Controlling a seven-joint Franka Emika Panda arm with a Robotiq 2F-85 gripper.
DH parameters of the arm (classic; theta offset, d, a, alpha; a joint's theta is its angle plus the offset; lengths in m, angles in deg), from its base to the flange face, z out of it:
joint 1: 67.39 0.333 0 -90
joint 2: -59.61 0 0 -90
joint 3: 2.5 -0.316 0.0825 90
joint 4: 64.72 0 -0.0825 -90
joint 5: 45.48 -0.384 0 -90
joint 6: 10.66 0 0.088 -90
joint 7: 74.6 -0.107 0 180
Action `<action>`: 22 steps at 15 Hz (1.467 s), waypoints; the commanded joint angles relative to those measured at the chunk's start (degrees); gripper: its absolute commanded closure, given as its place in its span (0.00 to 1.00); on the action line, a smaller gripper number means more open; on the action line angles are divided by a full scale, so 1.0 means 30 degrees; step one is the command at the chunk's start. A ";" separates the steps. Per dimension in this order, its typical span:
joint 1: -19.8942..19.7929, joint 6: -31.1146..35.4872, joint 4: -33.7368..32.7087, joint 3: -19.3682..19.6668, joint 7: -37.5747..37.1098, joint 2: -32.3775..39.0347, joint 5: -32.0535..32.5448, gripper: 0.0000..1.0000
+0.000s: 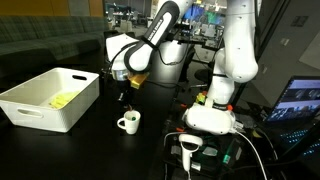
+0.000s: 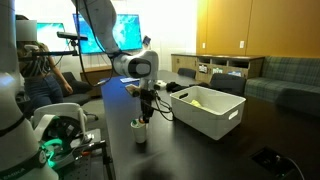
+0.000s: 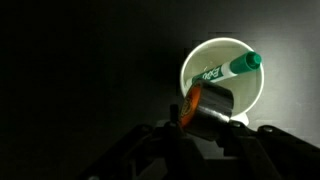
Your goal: Put the towels into the basket and the marker and tape into the mug
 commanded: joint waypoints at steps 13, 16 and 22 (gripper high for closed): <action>0.1184 0.1347 0.1371 0.0194 -0.4148 -0.0634 0.5356 0.82; 0.1342 0.1453 0.1379 0.0188 -0.4603 -0.0656 0.5688 0.79; 0.1768 0.1470 0.1551 0.0156 -0.5597 -0.0772 0.6389 0.45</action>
